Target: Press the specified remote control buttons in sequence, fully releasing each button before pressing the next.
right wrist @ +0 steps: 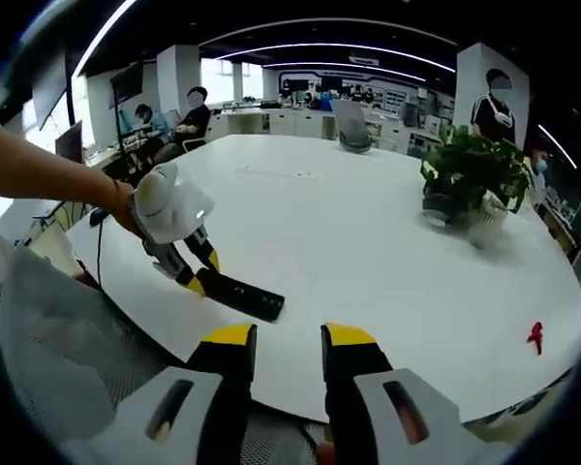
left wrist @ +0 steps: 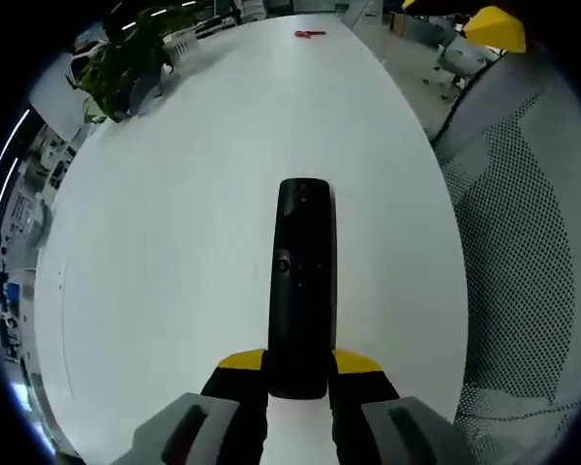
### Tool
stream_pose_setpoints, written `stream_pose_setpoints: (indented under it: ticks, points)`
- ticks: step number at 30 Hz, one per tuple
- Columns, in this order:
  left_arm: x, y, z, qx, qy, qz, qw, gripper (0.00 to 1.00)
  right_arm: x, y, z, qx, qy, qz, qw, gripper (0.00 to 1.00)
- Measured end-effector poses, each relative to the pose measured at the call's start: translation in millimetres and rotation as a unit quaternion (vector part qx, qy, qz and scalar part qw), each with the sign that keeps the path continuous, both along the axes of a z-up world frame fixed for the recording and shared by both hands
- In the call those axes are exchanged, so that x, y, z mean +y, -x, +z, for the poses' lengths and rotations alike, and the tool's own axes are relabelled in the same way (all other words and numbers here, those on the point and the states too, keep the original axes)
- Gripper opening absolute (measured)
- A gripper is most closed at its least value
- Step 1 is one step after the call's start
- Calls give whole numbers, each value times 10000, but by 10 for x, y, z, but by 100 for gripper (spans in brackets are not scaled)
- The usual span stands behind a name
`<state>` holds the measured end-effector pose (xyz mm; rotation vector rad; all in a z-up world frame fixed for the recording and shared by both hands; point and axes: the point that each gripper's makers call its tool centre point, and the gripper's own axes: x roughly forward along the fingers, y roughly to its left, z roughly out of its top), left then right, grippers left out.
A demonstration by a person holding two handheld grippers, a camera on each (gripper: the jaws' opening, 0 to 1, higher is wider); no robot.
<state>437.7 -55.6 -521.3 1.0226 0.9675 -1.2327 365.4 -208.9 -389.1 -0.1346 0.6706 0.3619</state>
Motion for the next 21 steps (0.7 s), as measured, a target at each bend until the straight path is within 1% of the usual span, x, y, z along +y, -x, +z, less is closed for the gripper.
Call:
stream_pose_setpoints:
  ticks: [3, 7, 10, 21]
  points:
    - [2, 29, 0, 33, 1, 86, 10000, 23, 10, 3, 0, 5, 0, 30, 10000, 27]
    - [1, 95, -4, 93, 10, 153, 9998, 23, 34, 3, 21, -20, -97, 48, 9999, 27]
    - [4, 145, -6, 123, 33, 231, 9997, 23, 54, 14, 9, 26, -79, 98, 9999, 27]
    - [-5, 336, -7, 129, 26, 289, 9995, 23, 59, 28, -7, 71, -60, 130, 9999, 26]
